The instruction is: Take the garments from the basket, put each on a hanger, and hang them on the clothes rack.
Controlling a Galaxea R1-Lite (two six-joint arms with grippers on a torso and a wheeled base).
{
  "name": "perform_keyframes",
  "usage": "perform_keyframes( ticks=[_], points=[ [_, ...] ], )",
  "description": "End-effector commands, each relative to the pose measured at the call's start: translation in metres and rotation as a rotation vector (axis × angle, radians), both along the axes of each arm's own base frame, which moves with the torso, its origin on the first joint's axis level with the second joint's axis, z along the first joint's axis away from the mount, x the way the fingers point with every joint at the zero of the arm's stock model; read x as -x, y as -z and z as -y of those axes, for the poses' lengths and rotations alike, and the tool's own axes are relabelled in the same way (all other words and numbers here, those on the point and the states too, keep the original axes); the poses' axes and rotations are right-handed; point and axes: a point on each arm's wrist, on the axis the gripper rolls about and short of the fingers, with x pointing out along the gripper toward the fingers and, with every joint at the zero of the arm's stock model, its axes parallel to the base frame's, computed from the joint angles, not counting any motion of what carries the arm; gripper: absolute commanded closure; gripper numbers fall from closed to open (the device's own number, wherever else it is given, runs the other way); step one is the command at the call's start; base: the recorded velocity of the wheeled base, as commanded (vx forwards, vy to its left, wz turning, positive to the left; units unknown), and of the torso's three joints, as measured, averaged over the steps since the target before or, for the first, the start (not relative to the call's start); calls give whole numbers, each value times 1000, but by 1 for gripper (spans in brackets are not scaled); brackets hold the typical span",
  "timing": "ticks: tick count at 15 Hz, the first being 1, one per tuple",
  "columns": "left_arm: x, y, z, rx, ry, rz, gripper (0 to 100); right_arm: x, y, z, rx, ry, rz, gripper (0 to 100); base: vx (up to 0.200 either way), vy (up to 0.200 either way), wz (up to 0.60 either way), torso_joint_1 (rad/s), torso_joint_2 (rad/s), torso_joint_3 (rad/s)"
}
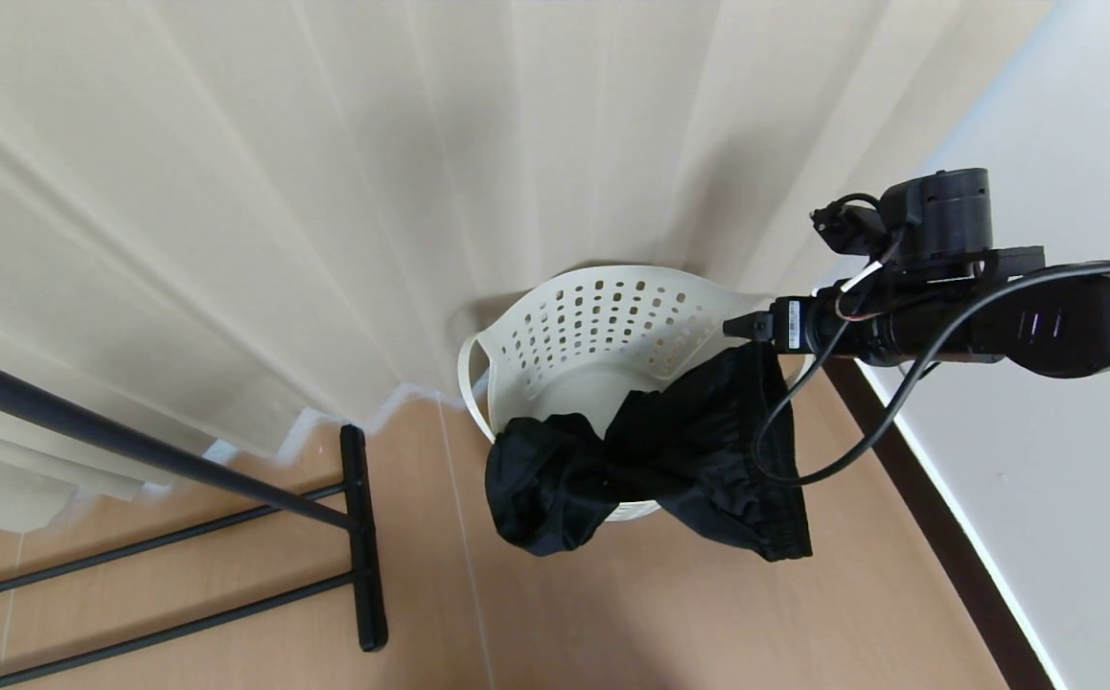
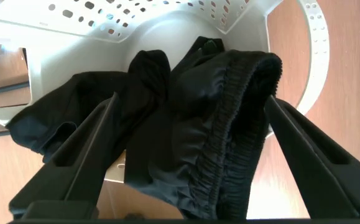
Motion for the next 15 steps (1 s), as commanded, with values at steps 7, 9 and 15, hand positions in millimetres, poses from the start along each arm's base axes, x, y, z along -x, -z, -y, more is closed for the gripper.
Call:
perform_keyframes(
  ticks=[7, 9, 15],
  points=[
    [0, 0, 0, 0, -1, 1, 0, -29, 33, -9, -7, 22, -75, 0, 0, 0, 0, 0, 0, 0],
    [0, 0, 0, 0, -1, 1, 0, -38, 39, -9, -12, 32, -84, 0, 0, 0, 0, 0, 0, 0],
    [0, 0, 0, 0, -1, -1, 0, -56, 34, 3, -71, 111, -128, 0, 0, 0, 0, 0, 0, 0]
  ],
)
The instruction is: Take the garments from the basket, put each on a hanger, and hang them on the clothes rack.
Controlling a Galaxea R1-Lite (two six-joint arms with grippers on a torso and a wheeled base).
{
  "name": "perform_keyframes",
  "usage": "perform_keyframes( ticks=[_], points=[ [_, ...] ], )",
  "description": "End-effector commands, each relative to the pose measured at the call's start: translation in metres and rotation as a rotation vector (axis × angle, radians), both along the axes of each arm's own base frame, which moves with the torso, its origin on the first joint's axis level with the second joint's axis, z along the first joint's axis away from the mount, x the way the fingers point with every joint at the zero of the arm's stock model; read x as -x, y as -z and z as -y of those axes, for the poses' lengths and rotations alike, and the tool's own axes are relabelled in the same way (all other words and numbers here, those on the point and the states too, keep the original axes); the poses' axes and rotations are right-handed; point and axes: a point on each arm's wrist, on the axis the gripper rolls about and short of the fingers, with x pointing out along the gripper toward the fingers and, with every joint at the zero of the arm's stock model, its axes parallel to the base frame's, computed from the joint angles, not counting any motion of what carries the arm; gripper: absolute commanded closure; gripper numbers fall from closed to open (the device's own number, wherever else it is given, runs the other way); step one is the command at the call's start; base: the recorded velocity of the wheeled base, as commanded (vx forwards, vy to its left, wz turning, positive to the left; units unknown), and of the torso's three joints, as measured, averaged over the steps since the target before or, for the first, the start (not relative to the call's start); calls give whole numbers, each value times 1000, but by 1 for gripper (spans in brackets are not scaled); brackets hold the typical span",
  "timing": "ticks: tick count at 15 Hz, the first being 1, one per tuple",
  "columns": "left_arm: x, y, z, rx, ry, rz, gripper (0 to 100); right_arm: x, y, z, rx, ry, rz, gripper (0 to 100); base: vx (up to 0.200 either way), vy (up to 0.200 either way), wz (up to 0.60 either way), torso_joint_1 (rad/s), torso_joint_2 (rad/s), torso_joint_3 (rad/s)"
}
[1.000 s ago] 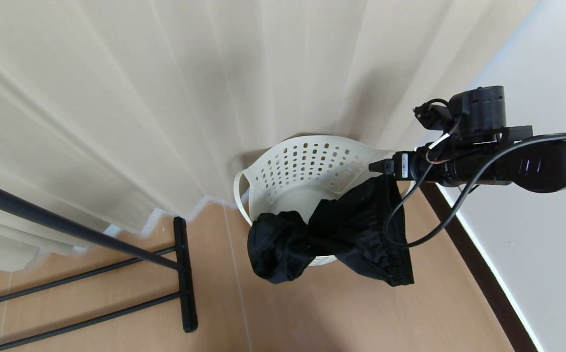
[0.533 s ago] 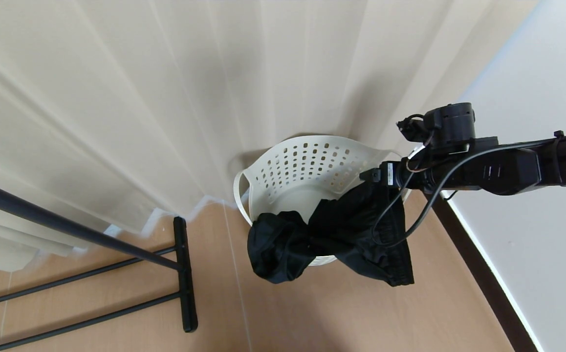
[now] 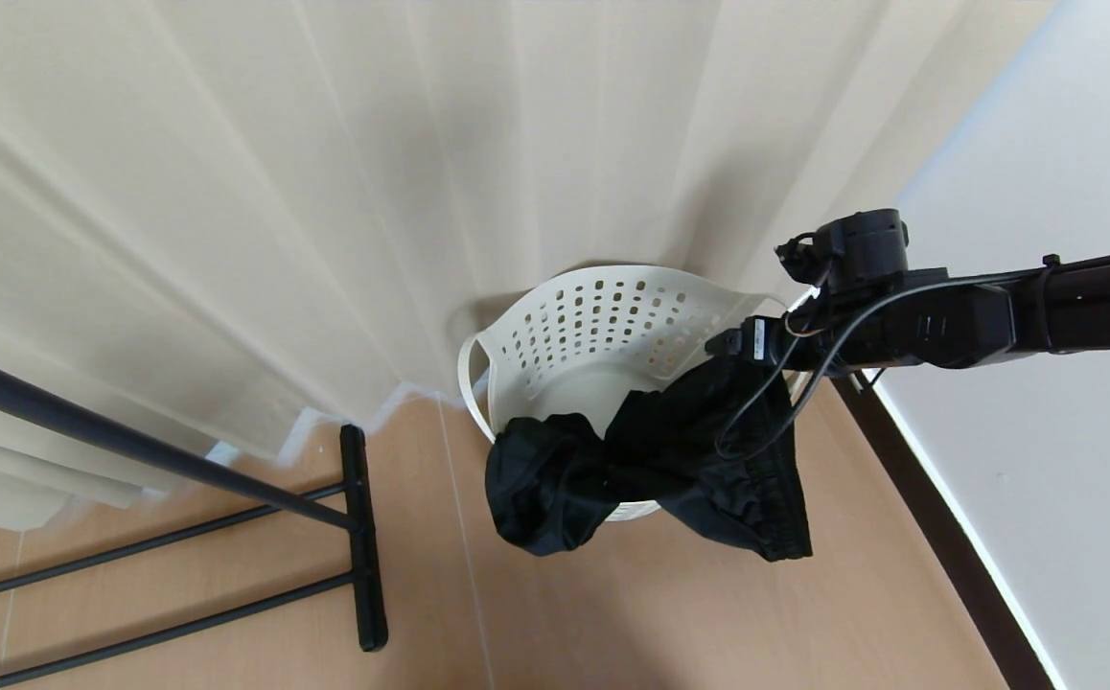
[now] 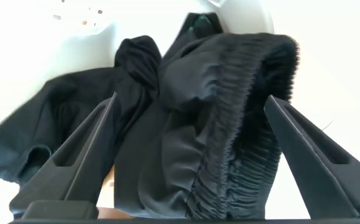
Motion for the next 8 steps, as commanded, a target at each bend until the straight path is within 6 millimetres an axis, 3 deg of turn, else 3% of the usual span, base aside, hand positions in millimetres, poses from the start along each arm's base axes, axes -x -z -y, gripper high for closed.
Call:
perform_keyframes(
  ticks=[1, 5, 8],
  points=[
    [0, 0, 0, 0, -1, 1, 0, -10, -2, 4, -22, 27, 0, 0, 0, 0, 0, 0, 0, 0],
    [0, 0, 0, 0, 0, 1, 0, -20, 5, 6, -48, 51, -15, 0, 0, 0, 0, 0, 0, 0],
    [0, 0, 0, 0, 0, 1, 0, -20, -1, 7, -65, 67, -38, 0, 0, 0, 0, 0, 0, 0]
  ],
)
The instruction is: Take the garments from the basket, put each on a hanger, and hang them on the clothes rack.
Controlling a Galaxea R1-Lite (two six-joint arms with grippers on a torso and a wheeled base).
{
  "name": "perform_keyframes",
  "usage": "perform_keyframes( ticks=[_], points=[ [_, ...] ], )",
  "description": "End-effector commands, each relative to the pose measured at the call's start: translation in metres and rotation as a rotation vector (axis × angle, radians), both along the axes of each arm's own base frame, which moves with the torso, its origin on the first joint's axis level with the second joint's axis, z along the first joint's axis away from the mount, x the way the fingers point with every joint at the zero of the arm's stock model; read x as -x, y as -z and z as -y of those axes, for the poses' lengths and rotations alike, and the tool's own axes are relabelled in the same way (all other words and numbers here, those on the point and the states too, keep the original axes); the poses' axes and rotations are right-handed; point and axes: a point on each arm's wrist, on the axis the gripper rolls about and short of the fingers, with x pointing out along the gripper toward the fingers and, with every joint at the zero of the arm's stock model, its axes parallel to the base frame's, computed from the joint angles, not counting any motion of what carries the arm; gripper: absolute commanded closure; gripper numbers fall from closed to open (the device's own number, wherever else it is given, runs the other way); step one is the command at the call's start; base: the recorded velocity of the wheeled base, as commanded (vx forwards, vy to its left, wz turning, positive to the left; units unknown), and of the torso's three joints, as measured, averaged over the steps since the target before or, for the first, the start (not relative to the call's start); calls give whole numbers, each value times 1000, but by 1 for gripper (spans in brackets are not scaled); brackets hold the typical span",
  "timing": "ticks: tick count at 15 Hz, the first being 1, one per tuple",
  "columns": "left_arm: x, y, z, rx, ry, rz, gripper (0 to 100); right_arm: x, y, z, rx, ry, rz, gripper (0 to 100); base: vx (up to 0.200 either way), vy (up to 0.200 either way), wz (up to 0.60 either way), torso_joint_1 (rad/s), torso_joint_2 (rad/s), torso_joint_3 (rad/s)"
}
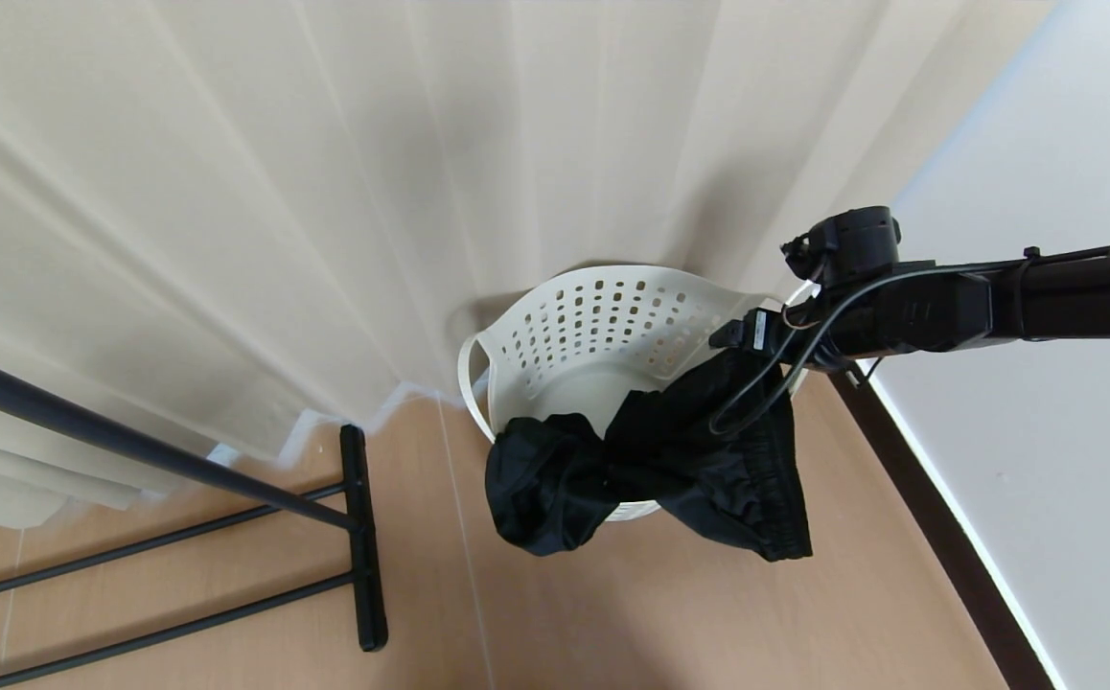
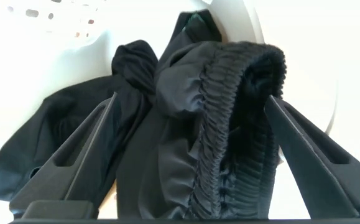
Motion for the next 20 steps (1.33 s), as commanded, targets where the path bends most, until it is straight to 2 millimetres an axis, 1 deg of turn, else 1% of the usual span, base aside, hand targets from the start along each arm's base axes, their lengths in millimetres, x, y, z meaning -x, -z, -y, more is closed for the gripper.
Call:
perform_keyframes(
  ticks=[1, 4, 6, 9, 11, 12, 14, 17, 18, 20],
  points=[
    [0, 0, 0, 0, -1, -1, 0, -1, -5, -1, -9, 4, 6, 0, 0, 0, 0, 0, 0, 0],
    [0, 0, 0, 0, -1, -1, 0, 1, -9, -1, -17, -1, -19, 0, 0, 0, 0, 0, 0, 0],
    [0, 0, 0, 0, 1, 1, 0, 1, -7, -3, -20, -1, -32, 0, 0, 0, 0, 0, 0, 0],
    [0, 0, 0, 0, -1, 1, 0, -4, 5, -5, -15, -2, -56, 0, 0, 0, 0, 0, 0, 0],
    [0, 0, 0, 0, 1, 1, 0, -12, 14, -7, -27, 8, -69, 0, 0, 0, 0, 0, 0, 0],
    [0, 0, 0, 0, -1, 1, 0, -14, 15, -7, -34, 12, -69, 0, 0, 0, 0, 0, 0, 0],
    [0, 0, 0, 0, -1, 1, 0, -14, 13, -9, -80, -15, -74, 0, 0, 0, 0, 0, 0, 0],
    [0, 0, 0, 0, -1, 1, 0, -16, 8, -9, -123, 0, -62, 0, 0, 0, 0, 0, 0, 0],
    [0, 0, 0, 0, 1, 1, 0, -16, 7, -9, -126, -1, -58, 100, 0, 0, 0, 0, 0, 0],
    [0, 0, 0, 0, 1, 1, 0, -17, 7, -9, -131, 5, -58, 100, 0, 0, 0, 0, 0, 0]
  ],
)
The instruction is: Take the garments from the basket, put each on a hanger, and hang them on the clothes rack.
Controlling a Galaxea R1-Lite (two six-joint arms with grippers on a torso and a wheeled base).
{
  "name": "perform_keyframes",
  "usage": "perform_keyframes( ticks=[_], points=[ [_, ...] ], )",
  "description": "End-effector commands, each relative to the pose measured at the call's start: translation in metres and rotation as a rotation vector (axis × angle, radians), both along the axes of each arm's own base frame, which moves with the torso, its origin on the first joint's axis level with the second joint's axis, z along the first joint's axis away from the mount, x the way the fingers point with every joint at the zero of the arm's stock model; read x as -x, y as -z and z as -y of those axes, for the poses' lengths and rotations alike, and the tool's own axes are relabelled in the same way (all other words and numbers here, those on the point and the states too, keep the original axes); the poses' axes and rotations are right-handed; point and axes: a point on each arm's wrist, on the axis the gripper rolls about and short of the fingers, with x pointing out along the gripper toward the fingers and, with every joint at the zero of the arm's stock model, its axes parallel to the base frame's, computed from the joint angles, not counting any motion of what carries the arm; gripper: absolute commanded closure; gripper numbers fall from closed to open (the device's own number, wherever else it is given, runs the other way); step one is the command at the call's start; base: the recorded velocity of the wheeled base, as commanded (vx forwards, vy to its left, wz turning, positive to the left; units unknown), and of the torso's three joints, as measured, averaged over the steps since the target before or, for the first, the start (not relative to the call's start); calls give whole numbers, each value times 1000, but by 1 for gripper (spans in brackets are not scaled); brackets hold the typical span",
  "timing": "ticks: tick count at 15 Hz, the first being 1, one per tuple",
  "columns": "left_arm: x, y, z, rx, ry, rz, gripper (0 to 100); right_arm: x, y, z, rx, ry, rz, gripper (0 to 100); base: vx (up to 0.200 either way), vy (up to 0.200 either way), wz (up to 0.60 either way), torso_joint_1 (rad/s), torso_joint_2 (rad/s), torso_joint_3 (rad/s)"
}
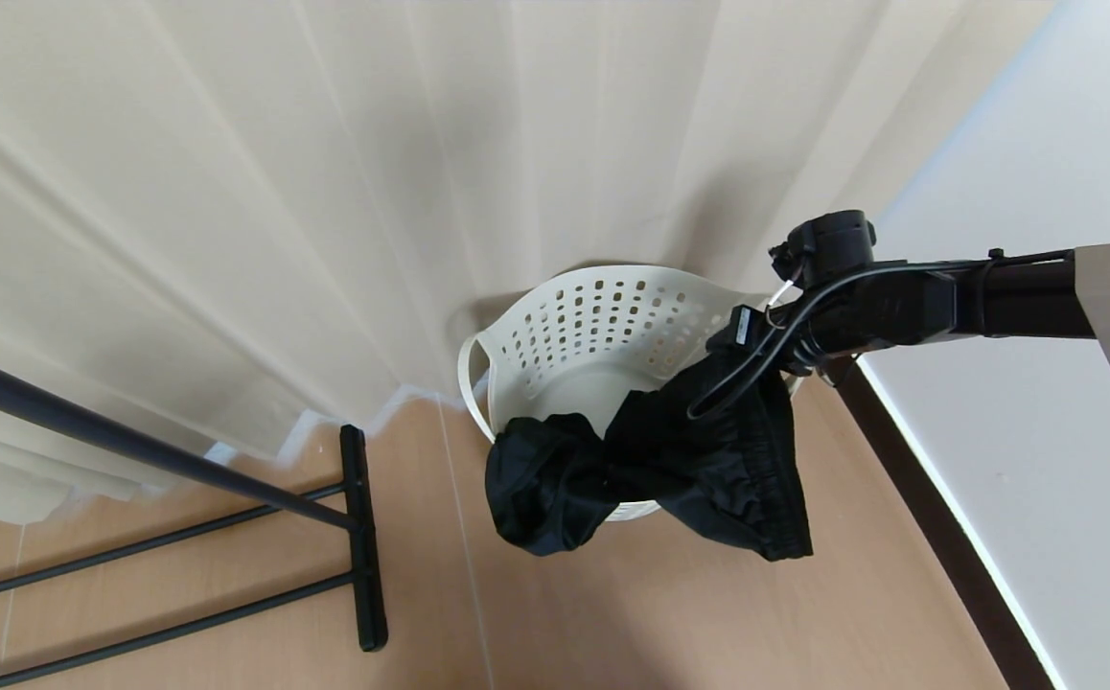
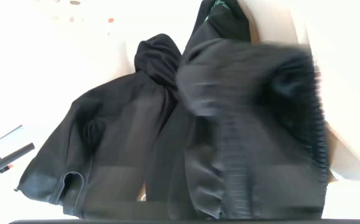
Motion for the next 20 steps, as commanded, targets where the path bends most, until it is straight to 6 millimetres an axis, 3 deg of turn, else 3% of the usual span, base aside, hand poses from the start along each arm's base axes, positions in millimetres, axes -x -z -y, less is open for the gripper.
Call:
perform_keyframes(
  ticks=[1, 5, 7, 8, 10, 11, 13, 14, 15, 16, 17, 19, 20],
  points=[
    [0, 0, 0, 0, -1, 1, 0, 0, -1, 0, -2, 0, 2, 100, 0, 0, 0, 0, 0, 0],
    [0, 0, 0, 0, -1, 1, 0, 3, -4, 0, -1, 2, 3, 100, 0, 0, 0, 0, 0, 0],
    [0, 0, 0, 0, -1, 1, 0, 16, -26, 3, -9, 2, 38, 100, 0, 0, 0, 0, 0, 0],
    [0, 0, 0, 0, -1, 1, 0, 41, -53, 7, -23, -5, 79, 100, 0, 0, 0, 0, 0, 0],
    [0, 0, 0, 0, 0, 1, 0, 91, -86, -2, -38, -60, 124, 100, 0, 0, 0, 0, 0, 0],
    [0, 0, 0, 0, -1, 1, 0, 153, -114, -6, -57, -123, 189, 100, 0, 0, 0, 0, 0, 0],
    [0, 0, 0, 0, -1, 1, 0, 239, -146, -4, -115, -235, 336, 100, 0, 0, 0, 0, 0, 0],
    [0, 0, 0, 0, -1, 1, 0, 259, -152, -4, -132, -275, 366, 100, 0, 0, 0, 0, 0, 0],
    [0, 0, 0, 0, 0, 1, 0, 315, -167, -1, -179, -385, 450, 100, 0, 0, 0, 0, 0, 0],
    [0, 0, 0, 0, 0, 1, 0, 342, -173, 1, -198, -434, 490, 100, 0, 0, 0, 0, 0, 0],
    [0, 0, 0, -3, 0, -1, 0, 357, -171, 7, -177, -444, 496, 100, 0, 0, 0, 0, 0, 0],
    [0, 1, 0, -4, 2, -3, 0, 358, -148, 14, -89, -447, 474, 100, 0, 0, 0, 0, 0, 0],
    [0, 1, 0, -4, 2, -3, 0, 358, -148, 14, -89, -447, 474, 100, 0, 0, 0, 0, 0, 0]
  ],
)
